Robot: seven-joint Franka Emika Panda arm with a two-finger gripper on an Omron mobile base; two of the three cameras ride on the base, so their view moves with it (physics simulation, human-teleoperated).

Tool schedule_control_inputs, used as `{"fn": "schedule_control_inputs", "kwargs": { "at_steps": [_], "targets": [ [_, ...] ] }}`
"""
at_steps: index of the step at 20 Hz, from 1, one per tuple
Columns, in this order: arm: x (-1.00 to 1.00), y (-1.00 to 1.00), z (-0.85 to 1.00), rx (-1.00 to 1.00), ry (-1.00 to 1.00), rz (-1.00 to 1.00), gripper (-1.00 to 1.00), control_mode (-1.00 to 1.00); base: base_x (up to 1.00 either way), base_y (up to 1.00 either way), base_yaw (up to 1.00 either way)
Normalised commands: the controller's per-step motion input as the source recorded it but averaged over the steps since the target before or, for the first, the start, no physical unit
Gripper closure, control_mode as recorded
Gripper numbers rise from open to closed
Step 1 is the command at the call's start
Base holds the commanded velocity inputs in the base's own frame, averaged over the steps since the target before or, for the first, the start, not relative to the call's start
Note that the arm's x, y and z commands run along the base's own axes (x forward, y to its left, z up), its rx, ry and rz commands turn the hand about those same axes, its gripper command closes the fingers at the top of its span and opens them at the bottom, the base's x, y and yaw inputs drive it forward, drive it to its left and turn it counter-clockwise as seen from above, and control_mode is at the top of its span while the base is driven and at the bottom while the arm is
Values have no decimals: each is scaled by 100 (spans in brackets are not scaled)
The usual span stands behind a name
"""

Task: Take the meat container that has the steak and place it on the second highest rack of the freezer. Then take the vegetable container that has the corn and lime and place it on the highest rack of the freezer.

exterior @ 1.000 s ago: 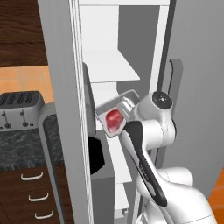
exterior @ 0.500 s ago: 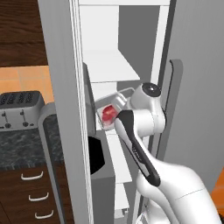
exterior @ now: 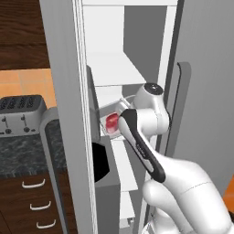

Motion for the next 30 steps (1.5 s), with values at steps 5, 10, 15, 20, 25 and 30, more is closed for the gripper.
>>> {"fn": "schedule_control_inputs", "kwargs": {
  "at_steps": [5, 10, 15, 20, 25, 30],
  "targets": [
    [32, 0, -7, 1, 3, 0, 100, -100, 0, 0, 0],
    [27, 0, -35, 0, 5, 1, 100, -100, 0, 0, 0],
    [13, 0, -22, 0, -1, 0, 100, -100, 0, 0, 0],
    [26, 0, -22, 0, -2, 0, 100, -100, 0, 0, 0],
    [37, 0, -3, 0, -6, 0, 100, -100, 0, 0, 0],
    [41, 0, -9, 0, -1, 0, 100, -100, 0, 0, 0]
  ]
}}
